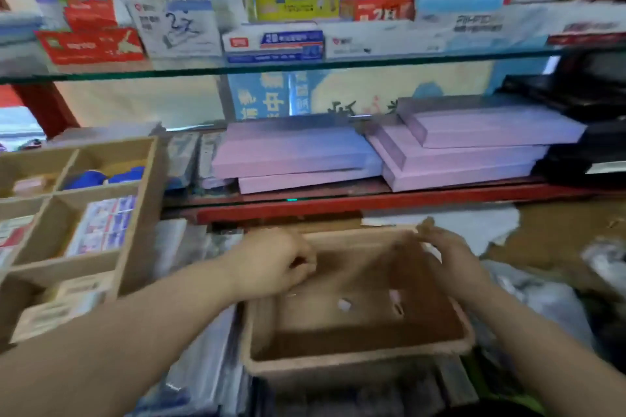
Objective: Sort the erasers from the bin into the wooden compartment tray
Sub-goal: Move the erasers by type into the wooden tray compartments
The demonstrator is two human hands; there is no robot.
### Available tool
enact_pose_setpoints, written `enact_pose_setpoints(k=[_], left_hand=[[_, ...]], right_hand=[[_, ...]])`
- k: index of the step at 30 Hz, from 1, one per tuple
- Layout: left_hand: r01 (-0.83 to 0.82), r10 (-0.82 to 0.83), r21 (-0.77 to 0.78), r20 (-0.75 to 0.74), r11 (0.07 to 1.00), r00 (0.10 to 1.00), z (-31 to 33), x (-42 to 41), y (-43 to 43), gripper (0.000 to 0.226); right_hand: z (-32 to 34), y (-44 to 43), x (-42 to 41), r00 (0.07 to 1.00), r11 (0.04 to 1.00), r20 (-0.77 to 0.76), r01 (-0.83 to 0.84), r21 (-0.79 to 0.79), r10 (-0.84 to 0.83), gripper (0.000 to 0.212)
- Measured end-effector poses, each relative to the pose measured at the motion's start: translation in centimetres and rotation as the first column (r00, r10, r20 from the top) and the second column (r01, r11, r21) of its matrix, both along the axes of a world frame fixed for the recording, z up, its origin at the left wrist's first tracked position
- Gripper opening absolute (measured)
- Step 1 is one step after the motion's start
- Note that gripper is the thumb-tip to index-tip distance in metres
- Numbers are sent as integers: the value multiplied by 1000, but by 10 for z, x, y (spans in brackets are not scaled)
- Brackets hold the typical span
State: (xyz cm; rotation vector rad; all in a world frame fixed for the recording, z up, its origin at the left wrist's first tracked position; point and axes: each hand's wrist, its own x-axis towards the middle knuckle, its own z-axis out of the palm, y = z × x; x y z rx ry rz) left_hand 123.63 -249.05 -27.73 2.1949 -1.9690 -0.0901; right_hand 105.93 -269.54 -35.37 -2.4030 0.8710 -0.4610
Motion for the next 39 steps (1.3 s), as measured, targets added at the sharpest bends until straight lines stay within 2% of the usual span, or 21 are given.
enact_pose_setpoints(k=[3,4,5,8,9,15,18,22,25,27,30,31,32,36,39], left_hand=[[-66,59,198,40,978,997,-54,-22,-45,26],[-83,77,257,34,963,996,-69,-27,-56,24],[-88,86,307,22,948,996,-84,-30,-65,22],[-82,100,402,-25,912,995,-116,-30,-85,22],[-86,113,413,-39,906,993,-127,-28,-90,24],[-107,221,476,-190,873,957,-205,5,-113,42],[-168,279,462,-184,871,942,-238,21,-123,51],[-104,170,487,-94,867,981,-267,24,-138,43],[-67,56,456,38,887,998,-275,19,-143,36],[-49,19,436,72,899,997,-278,18,-145,36],[47,-27,323,-66,945,997,-274,8,-156,47],[90,-61,308,-103,947,993,-271,1,-164,43],[127,-101,319,-97,939,990,-270,-7,-172,39],[156,-154,383,-35,910,987,-282,-24,-207,57],[183,-204,438,0,880,979,-288,-18,-211,57]], right_hand=[[-30,-34,-20,975,998,-215,58,-25,-62,45],[-39,-39,-23,967,998,-245,63,-16,-65,47],[-48,-41,-24,970,998,-238,63,22,-56,47],[-62,-36,-23,998,960,-64,26,279,-8,40],[-63,-34,-23,999,947,-33,27,319,-17,39],[-82,-41,-21,986,872,129,30,489,-106,40],[-80,-39,-18,980,836,141,41,547,-141,37],[-81,-42,-17,974,803,164,27,596,-154,32],[-83,-42,-17,968,789,174,38,613,-182,32],[-84,-42,-17,964,785,181,43,618,-195,32],[-87,-43,-18,964,789,179,46,613,-195,32],[-87,-44,-18,964,789,181,42,614,-193,31],[-88,-44,-18,965,789,184,38,613,-189,32],[-89,-45,-18,964,797,197,24,604,-179,33],[-91,-46,-18,964,795,200,21,606,-177,32]])
